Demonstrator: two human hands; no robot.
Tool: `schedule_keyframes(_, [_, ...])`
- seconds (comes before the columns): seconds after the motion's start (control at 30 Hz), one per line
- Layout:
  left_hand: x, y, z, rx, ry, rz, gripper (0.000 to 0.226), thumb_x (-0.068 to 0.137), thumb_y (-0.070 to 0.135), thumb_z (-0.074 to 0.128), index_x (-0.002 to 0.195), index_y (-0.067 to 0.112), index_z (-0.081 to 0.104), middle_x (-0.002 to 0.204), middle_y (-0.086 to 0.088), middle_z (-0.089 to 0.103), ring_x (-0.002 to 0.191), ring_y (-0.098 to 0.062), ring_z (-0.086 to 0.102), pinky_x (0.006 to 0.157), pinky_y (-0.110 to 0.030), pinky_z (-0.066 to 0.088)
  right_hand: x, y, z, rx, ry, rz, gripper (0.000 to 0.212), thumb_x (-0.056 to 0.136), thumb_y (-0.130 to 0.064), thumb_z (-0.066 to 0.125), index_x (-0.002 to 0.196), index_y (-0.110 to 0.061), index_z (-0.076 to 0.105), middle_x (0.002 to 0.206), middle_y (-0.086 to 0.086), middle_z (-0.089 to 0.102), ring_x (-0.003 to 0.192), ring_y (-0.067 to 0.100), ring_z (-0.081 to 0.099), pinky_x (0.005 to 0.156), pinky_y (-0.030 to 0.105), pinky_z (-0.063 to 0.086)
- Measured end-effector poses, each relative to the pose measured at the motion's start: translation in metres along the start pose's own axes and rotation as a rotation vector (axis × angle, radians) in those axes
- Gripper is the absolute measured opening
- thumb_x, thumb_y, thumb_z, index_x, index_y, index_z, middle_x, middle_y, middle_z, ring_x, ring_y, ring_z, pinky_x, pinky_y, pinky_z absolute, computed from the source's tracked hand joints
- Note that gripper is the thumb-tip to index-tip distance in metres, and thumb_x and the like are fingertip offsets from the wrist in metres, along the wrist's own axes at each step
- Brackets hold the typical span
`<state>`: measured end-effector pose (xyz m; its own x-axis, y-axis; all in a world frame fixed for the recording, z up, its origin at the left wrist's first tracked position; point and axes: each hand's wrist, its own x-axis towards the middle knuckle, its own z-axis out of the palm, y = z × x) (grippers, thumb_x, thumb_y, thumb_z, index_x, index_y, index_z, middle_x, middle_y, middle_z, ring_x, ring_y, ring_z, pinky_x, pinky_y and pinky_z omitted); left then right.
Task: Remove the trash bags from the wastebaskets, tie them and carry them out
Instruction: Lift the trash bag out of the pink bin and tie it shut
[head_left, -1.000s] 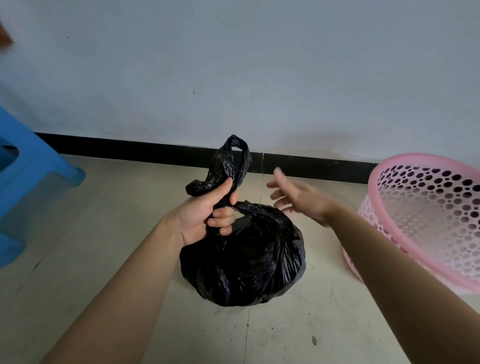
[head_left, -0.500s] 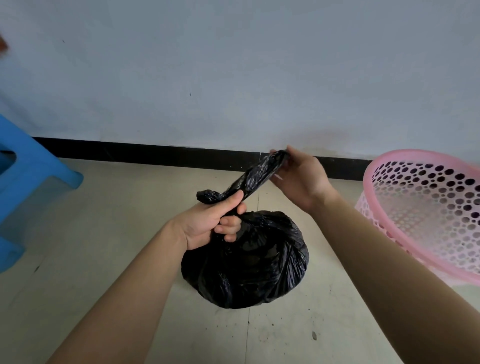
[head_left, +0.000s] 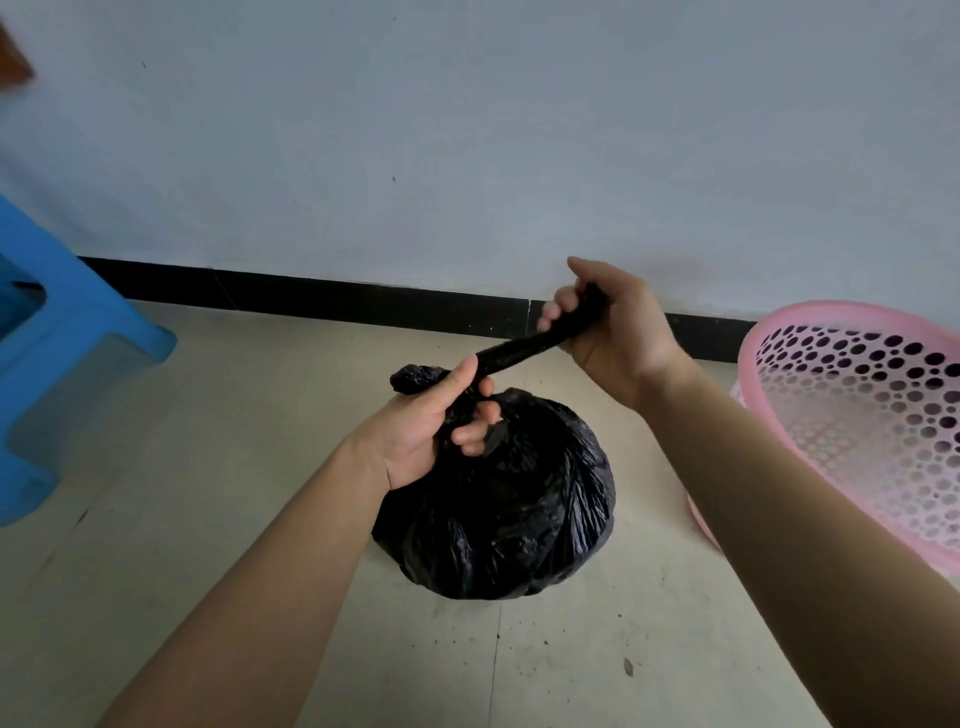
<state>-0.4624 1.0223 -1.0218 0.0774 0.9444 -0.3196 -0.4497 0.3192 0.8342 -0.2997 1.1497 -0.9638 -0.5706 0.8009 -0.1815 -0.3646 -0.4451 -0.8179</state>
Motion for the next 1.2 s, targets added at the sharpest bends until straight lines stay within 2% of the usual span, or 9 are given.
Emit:
schedule_keyframes(0.07, [0.002, 0.001, -0.006, -0.064, 0.073, 0.037, 0.034, 0.101, 0.045, 0.046, 0.092, 0.014, 0.057, 0.086, -0.006, 0.068, 0.052, -0.009, 0.043, 0.053, -0.022, 0.041, 0.0, 0.0, -0.003, -0.274, -0.031, -0.056, 0.024, 0.094, -0.023, 0.06, 0.072, -0.015, 0.055, 0.067, 0.001, 0.054, 0.071, 0.02, 0.056, 0.075, 0.032, 0.047])
schedule_keyframes(0.17, [0.005, 0.002, -0.013, -0.194, 0.141, 0.082, 0.033, 0.102, 0.042, 0.046, 0.099, 0.012, 0.06, 0.108, -0.011, 0.072, 0.06, -0.01, 0.048, 0.055, -0.021, 0.042, -0.004, 0.002, -0.012, -0.494, -0.086, -0.024, 0.029, 0.091, -0.019, 0.069, 0.063, -0.021, 0.06, 0.061, 0.001, 0.054, 0.06, 0.015, 0.048, 0.061, 0.026, 0.038])
schedule_keyframes(0.37, [0.008, 0.003, -0.029, -0.289, 0.191, 0.084, 0.054, 0.102, 0.044, 0.045, 0.13, 0.001, 0.063, 0.075, 0.0, 0.05, 0.063, -0.01, 0.043, 0.063, -0.019, 0.039, -0.013, 0.022, -0.028, -0.694, -0.261, 0.304, 0.024, 0.081, 0.0, 0.075, 0.075, -0.014, 0.056, 0.067, 0.006, 0.062, 0.058, 0.015, 0.055, 0.057, 0.021, 0.047])
schedule_keyframes(0.57, [0.004, 0.017, -0.046, -0.522, 0.333, 0.301, 0.034, 0.104, 0.026, 0.045, 0.13, 0.005, 0.053, 0.107, -0.009, 0.071, 0.053, -0.004, 0.046, 0.046, -0.015, 0.036, -0.016, 0.032, -0.044, -0.904, -0.383, 0.499, 0.023, 0.082, 0.002, 0.072, 0.072, -0.012, 0.057, 0.068, 0.004, 0.064, 0.061, 0.014, 0.06, 0.062, 0.021, 0.05])
schedule_keyframes(0.7, [-0.003, 0.023, -0.053, -0.356, 0.346, 0.282, 0.023, 0.101, 0.021, 0.049, 0.119, 0.009, 0.058, 0.098, -0.004, 0.07, 0.049, -0.004, 0.04, 0.046, -0.015, 0.033, -0.014, 0.037, -0.039, -0.843, -0.23, 0.359, 0.018, 0.086, -0.003, 0.072, 0.091, -0.009, 0.055, 0.079, 0.007, 0.063, 0.065, 0.014, 0.058, 0.063, 0.022, 0.051])
schedule_keyframes(0.87, [-0.006, 0.026, -0.033, -0.095, 0.25, 0.175, 0.018, 0.101, 0.018, 0.047, 0.105, 0.004, 0.058, 0.082, -0.001, 0.07, 0.048, -0.007, 0.04, 0.048, -0.018, 0.031, -0.007, 0.038, -0.016, -0.378, -0.131, 0.174, 0.081, 0.074, -0.036, 0.083, 0.143, -0.02, 0.042, 0.121, 0.008, 0.063, 0.083, 0.017, 0.066, 0.074, 0.026, 0.053])
schedule_keyframes(0.97, [-0.009, 0.027, -0.029, 0.079, 0.225, 0.094, 0.031, 0.102, 0.019, 0.045, 0.12, -0.003, 0.057, 0.063, 0.004, 0.065, 0.049, -0.008, 0.042, 0.05, -0.018, 0.033, 0.0, 0.041, -0.005, -0.304, -0.036, -0.026, 0.034, 0.088, -0.021, 0.074, 0.12, -0.012, 0.066, 0.096, -0.001, 0.07, 0.076, 0.012, 0.065, 0.072, 0.024, 0.051])
schedule_keyframes(1.03, [-0.011, 0.028, -0.032, 0.038, 0.212, 0.089, 0.031, 0.1, 0.021, 0.051, 0.117, -0.001, 0.063, 0.071, 0.001, 0.064, 0.055, -0.011, 0.044, 0.05, -0.018, 0.038, 0.004, 0.043, -0.007, -0.322, 0.012, -0.105, 0.008, 0.091, -0.012, 0.069, 0.097, -0.008, 0.073, 0.088, -0.003, 0.074, 0.074, 0.009, 0.066, 0.072, 0.02, 0.053])
schedule_keyframes(1.2, [-0.01, 0.026, -0.033, -0.36, 0.151, 0.191, 0.017, 0.088, 0.006, 0.047, 0.096, 0.012, 0.061, 0.122, -0.019, 0.067, 0.058, -0.012, 0.053, 0.046, -0.018, 0.039, -0.006, 0.047, -0.018, -0.625, -0.307, 0.197, 0.016, 0.084, 0.001, 0.072, 0.099, 0.003, 0.071, 0.083, 0.009, 0.074, 0.071, 0.015, 0.069, 0.069, 0.022, 0.06])
